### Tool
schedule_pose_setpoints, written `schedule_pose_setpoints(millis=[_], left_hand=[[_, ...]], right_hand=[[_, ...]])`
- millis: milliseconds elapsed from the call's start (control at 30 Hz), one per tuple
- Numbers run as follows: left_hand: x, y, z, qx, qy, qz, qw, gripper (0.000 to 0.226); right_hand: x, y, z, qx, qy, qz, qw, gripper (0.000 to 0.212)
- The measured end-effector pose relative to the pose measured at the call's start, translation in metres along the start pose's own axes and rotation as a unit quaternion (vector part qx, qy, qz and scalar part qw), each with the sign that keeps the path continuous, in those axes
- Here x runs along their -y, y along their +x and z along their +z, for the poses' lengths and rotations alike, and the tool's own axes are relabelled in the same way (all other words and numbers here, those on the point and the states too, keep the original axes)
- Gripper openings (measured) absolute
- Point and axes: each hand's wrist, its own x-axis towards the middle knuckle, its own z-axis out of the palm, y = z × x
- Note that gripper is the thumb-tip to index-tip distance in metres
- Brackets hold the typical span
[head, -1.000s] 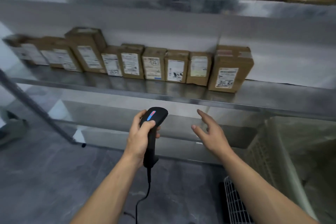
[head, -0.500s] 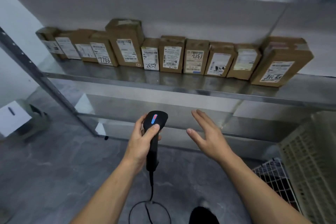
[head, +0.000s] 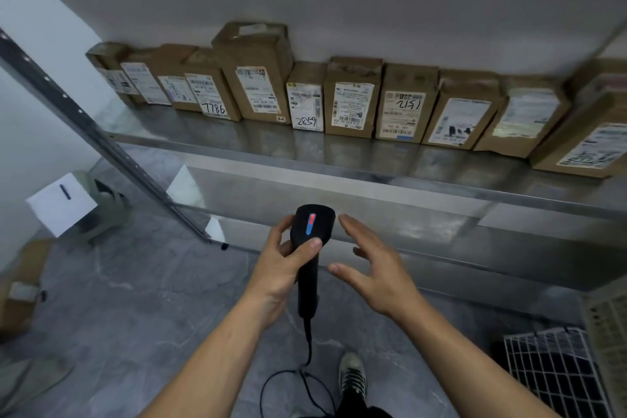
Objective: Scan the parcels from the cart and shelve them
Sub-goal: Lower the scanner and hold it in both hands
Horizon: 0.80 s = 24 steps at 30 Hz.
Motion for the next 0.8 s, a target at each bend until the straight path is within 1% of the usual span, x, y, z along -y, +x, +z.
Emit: schedule_pose_setpoints(millis=[33, 67, 100, 233, 300, 433, 633, 733, 800], left_hand=[[-0.002, 0.004, 0.003, 0.001, -0.004, 0.003, 1.000, 0.055], [-0.005, 0.007, 0.006, 0.001, -0.007, 0.005, 1.000, 0.052], [-0.007, 0.010, 0.008, 0.003, -0.006, 0.007, 1.000, 0.052], [-0.009, 0.023, 0.010, 0.018, 0.009, 0.009, 1.000, 0.068], [-0.011, 0.030, 0.009, 0.029, 0.015, 0.010, 0.999, 0.069], [-0.012, 0.043, 0.000, 0.056, 0.023, 0.005, 0.998, 0.061], [-0.024, 0.065, -0.044, 0.132, 0.003, -0.024, 0.991, 0.062], [-0.033, 0.077, -0.080, 0.174, 0.020, -0.038, 0.984, 0.060], [-0.036, 0.086, -0.104, 0.187, 0.030, -0.047, 0.981, 0.057]], right_hand=[[-0.002, 0.005, 0.000, -0.002, 0.010, 0.001, 1.000, 0.077], [-0.003, 0.010, -0.001, -0.004, 0.017, 0.001, 1.000, 0.077], [-0.005, 0.014, -0.001, -0.004, 0.024, 0.003, 1.000, 0.077], [-0.008, 0.024, -0.003, -0.019, 0.054, 0.032, 0.998, 0.069], [-0.008, 0.028, -0.002, -0.029, 0.062, 0.047, 0.997, 0.070], [-0.004, 0.037, 0.010, -0.066, 0.082, 0.074, 0.992, 0.064], [0.015, 0.053, 0.053, -0.138, 0.123, 0.107, 0.977, 0.061], [0.028, 0.058, 0.083, -0.157, 0.147, 0.130, 0.968, 0.060], [0.035, 0.063, 0.104, -0.163, 0.150, 0.135, 0.966, 0.060]])
